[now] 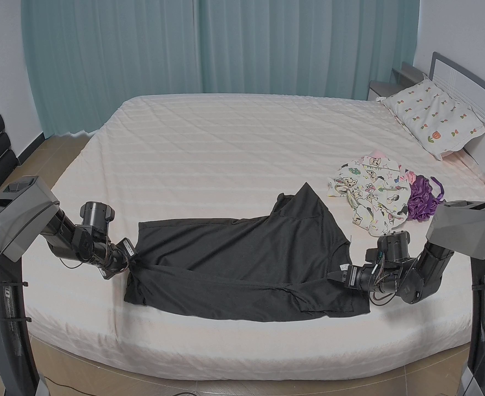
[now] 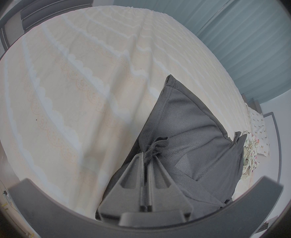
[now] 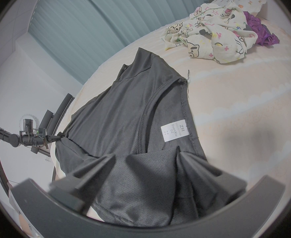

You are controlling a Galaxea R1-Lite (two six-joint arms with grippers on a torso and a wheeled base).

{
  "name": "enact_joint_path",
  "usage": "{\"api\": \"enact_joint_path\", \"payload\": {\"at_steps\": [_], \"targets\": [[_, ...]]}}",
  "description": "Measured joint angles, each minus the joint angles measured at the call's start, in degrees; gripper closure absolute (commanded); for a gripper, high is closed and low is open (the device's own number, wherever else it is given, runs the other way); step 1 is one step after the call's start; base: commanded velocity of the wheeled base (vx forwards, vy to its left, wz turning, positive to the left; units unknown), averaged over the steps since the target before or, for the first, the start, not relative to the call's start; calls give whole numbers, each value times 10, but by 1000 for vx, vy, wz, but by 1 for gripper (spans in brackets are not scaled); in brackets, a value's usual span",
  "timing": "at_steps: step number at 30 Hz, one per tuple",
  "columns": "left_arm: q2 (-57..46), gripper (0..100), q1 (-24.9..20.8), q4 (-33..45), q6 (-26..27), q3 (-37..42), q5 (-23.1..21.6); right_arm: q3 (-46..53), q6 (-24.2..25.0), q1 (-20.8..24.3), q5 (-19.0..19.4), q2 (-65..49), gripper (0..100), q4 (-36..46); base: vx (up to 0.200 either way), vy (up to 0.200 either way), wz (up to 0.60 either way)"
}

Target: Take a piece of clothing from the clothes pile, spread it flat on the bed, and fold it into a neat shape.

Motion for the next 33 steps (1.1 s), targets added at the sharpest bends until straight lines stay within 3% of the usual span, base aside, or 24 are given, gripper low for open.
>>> {"api": "enact_joint_path", "payload": {"at_steps": [13,18,22,33], "targets": [[0,100,1,2,-1,0,0,18,9,-25,44,-15,100,-8,0,0,0],[-3,100,2,3,-2,1,0,30,28,-37,71,-27,100,-50,0,0,0],[-10,100,2,4,-2,4,0,36,54,-41,74,-32,100,-84,0,0,0],[-31,100,12,16,0,17,0,38,59,-48,71,-34,100,-111,0,0,0]]}}
